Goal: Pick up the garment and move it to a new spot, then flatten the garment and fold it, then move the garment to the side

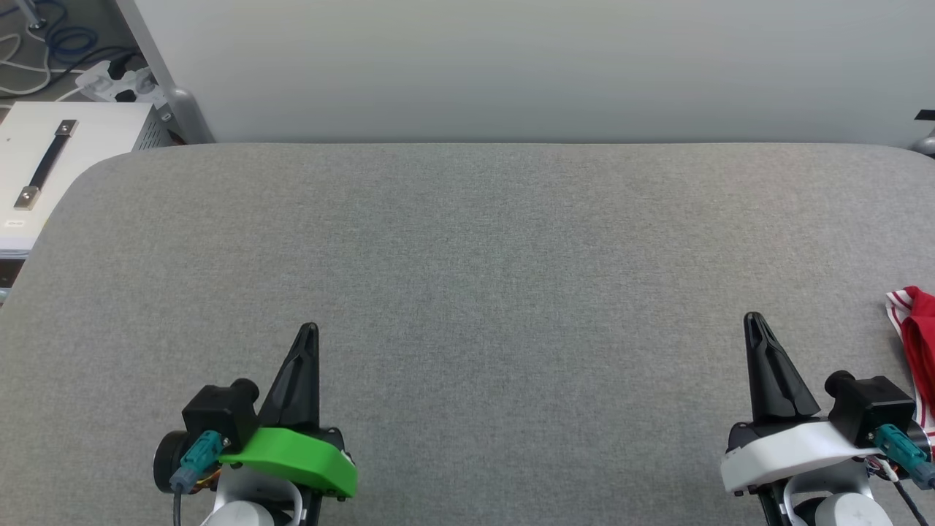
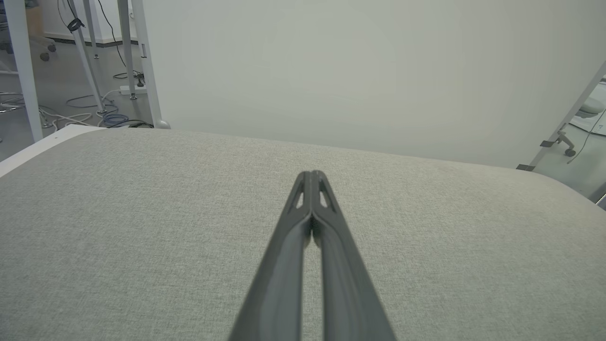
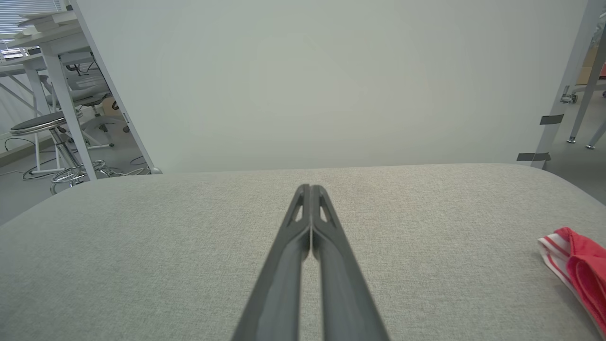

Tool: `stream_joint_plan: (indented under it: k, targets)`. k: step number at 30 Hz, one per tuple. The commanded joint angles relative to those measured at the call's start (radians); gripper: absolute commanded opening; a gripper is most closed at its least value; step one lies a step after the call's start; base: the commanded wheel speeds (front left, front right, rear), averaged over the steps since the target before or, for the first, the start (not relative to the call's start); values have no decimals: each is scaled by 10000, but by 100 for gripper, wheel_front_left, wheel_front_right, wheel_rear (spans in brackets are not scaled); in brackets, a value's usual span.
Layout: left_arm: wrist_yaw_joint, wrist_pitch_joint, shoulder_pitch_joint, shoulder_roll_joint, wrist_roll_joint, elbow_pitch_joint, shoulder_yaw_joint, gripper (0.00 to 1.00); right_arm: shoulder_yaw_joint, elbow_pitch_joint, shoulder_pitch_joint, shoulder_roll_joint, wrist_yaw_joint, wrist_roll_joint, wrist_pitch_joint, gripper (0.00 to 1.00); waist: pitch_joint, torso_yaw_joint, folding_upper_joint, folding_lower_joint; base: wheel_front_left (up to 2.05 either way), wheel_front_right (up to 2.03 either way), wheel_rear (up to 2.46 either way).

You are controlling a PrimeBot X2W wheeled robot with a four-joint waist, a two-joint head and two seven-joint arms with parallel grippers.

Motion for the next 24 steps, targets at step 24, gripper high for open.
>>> stream_joint_plan:
  k: [24]
  targets:
    - [283,515,93,-27,652,-331,172,0,13,-123,5,9,-4,-465,529,0,-104,-106,0,0,0,0,0]
